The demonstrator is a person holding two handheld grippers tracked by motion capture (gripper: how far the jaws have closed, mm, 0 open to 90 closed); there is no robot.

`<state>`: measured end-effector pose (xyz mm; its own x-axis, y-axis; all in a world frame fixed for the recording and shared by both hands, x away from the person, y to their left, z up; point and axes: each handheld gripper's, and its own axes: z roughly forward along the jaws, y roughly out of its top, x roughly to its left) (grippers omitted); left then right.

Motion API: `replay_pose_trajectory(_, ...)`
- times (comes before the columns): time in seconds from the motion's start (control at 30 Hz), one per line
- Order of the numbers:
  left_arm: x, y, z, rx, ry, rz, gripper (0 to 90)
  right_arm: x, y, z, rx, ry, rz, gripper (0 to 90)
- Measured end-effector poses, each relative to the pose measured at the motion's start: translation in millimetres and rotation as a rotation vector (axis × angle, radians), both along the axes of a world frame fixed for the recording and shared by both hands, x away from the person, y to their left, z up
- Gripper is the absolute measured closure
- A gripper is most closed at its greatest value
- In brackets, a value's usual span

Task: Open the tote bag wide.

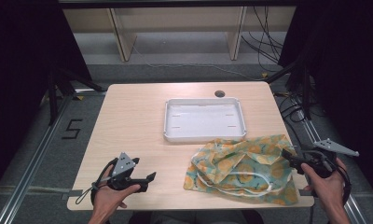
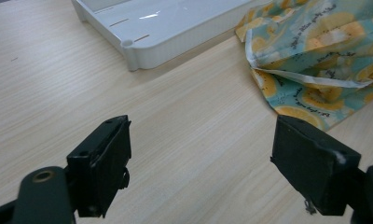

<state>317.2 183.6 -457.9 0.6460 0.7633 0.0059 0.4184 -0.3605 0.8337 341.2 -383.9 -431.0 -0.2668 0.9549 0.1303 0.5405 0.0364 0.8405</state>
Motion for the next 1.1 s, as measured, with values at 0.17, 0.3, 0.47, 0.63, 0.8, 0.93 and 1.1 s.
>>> replay_pose_trajectory(0.17,-1.1,-4.9,-0.8,-0.013,0.004,0.003,18.5,0.0,0.2,-0.4,0.006,0.006,-0.006,19.4)
replay_pose_trajectory(0.3,-2.7,-8.9,0.6,0.000,0.015,-0.025,18.4,-0.1,0.6,-0.3,0.010,0.002,0.002,19.3)
replay_pose_trajectory(0.47,-4.3,-15.9,2.1,-0.010,0.018,-0.034,18.2,0.4,0.5,-0.2,-0.002,-0.004,0.010,19.1)
replay_pose_trajectory(0.63,-4.7,-25.0,7.8,-0.022,0.024,-0.047,18.0,-0.9,3.6,0.6,0.022,0.012,0.002,19.1)
replay_pose_trajectory(0.8,-2.4,-58.1,17.3,-0.037,0.034,-0.110,17.3,1.4,3.2,-0.3,-0.002,-0.009,0.019,19.1)
replay_pose_trajectory(0.93,6.5,-87.3,18.2,-0.029,0.042,-0.163,18.0,1.5,1.4,0.5,-0.005,-0.014,0.023,19.1)
replay_pose_trajectory(1.1,18.6,-122.4,12.4,-0.018,0.070,-0.212,20.3,0.3,2.4,-0.2,0.030,0.018,0.003,19.2)
